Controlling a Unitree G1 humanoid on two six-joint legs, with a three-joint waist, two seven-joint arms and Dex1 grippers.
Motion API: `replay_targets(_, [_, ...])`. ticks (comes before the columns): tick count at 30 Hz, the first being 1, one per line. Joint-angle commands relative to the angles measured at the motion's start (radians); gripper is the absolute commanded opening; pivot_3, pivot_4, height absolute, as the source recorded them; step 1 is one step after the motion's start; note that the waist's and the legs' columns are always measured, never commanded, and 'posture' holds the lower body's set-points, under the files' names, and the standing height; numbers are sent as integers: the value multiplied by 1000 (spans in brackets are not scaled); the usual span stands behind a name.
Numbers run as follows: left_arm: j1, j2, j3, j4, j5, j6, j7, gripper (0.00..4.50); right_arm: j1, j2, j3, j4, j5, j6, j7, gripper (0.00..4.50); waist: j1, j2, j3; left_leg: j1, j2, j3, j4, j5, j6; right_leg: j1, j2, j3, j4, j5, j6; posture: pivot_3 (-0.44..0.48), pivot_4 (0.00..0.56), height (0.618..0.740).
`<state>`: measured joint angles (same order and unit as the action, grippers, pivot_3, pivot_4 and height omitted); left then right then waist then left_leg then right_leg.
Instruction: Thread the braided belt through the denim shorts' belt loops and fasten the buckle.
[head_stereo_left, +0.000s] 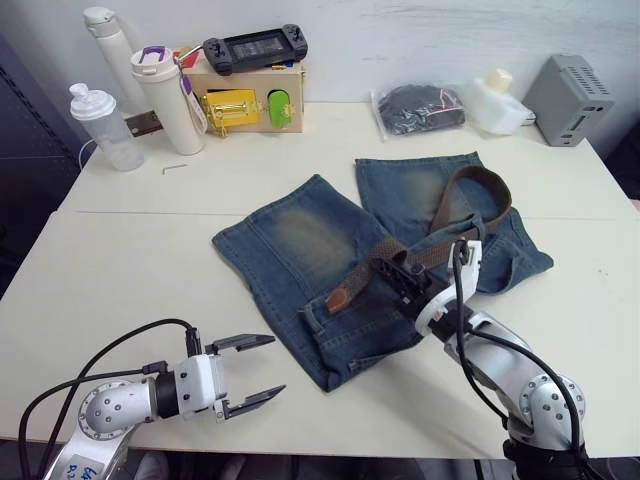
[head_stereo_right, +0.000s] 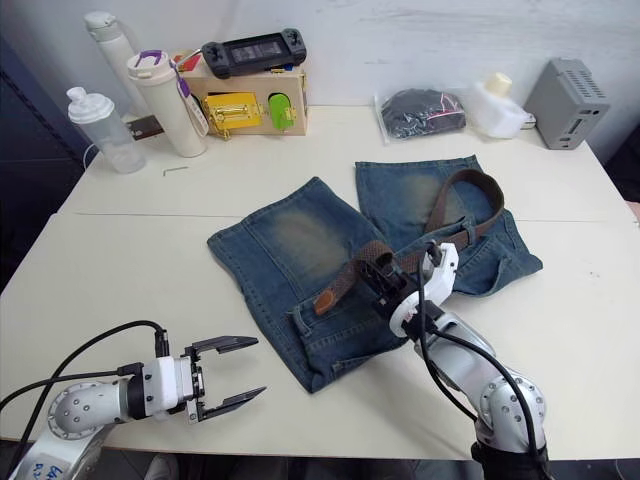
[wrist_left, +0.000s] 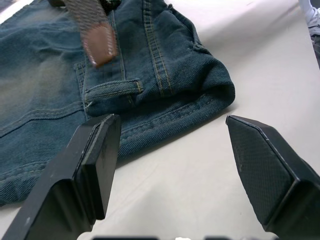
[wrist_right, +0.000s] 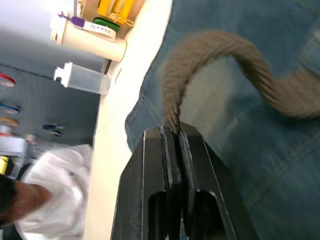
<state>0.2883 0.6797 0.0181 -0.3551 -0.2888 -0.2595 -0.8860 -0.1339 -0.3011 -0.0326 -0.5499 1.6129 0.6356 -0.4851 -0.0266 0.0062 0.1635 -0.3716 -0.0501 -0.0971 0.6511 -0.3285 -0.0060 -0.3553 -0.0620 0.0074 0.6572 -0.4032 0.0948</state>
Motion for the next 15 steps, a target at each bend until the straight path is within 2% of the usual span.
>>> replay_targets(1, [2,4,11,-36,-2,1,0,3709,20,-5,61,-51,-131,8,87,0,-1,0,0,0,0,0,0,0,0,0,0,0,0,0,0,0,150,740])
replay_targets(6, [5,0,10,-37,-1,-1,2,3709,108,8,116,-33,-369,-59,274,0,0,0,0,0,0,0,0,0,0,0,0,0,0,0,0,0,150,740])
replay_targets(10, [8,-3,7,-32,1,-4,1,3709,115,62,152,13,-534,-136,397,0,-1,0,0,0,0,0,0,0,0,0,0,0,0,0,0,0,150,740])
replay_targets(15, [12,-6,7,-30,4,-9,2,3709,130,137,152,21,-623,-190,473,0,-1,0,0,0,0,0,-2,0,-1,-2,0,0,1,0,0,0,150,740])
